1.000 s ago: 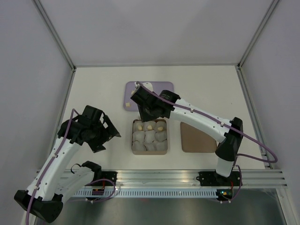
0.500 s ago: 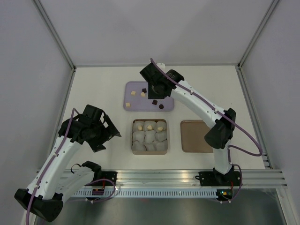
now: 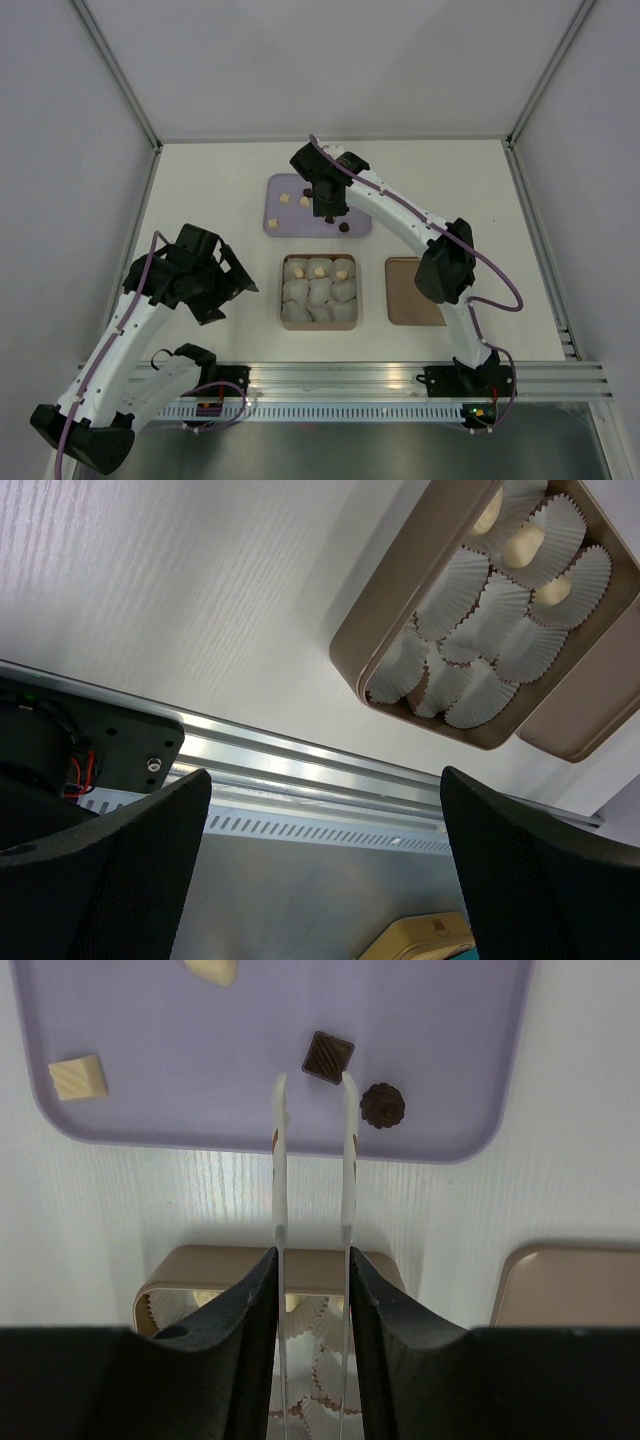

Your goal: Pack the chocolate

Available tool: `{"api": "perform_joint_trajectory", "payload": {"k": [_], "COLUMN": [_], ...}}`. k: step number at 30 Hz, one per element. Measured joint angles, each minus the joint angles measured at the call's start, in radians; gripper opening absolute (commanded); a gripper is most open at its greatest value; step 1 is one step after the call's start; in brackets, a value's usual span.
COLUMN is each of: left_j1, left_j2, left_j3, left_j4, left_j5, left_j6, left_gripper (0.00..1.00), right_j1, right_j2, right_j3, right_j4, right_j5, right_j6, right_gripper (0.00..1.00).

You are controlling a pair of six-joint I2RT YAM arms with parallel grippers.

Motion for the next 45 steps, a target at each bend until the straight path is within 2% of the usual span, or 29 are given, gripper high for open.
{"api": "perform_joint_trajectory", "payload": {"k": [10, 45], "left_j1": [0.000, 0.000], "left_j2": [0.000, -0.016], "left_j3": [-0.005, -0.028], "left_j4": [0.002, 0.003], "left_j5": [0.000, 0.000], "left_j6": [0.000, 0.000], "left_gripper": [1.00, 1.00], "right_j1": [-0.014, -0.034], "right_j2": [0.028, 0.100], "right_j3": [0.010, 0.011], "right_j4": [0.001, 0.037], "right_j5": [0.002, -0.024], "right_j6": [0.000, 0.023], "right_gripper": [0.41, 0.41]}}
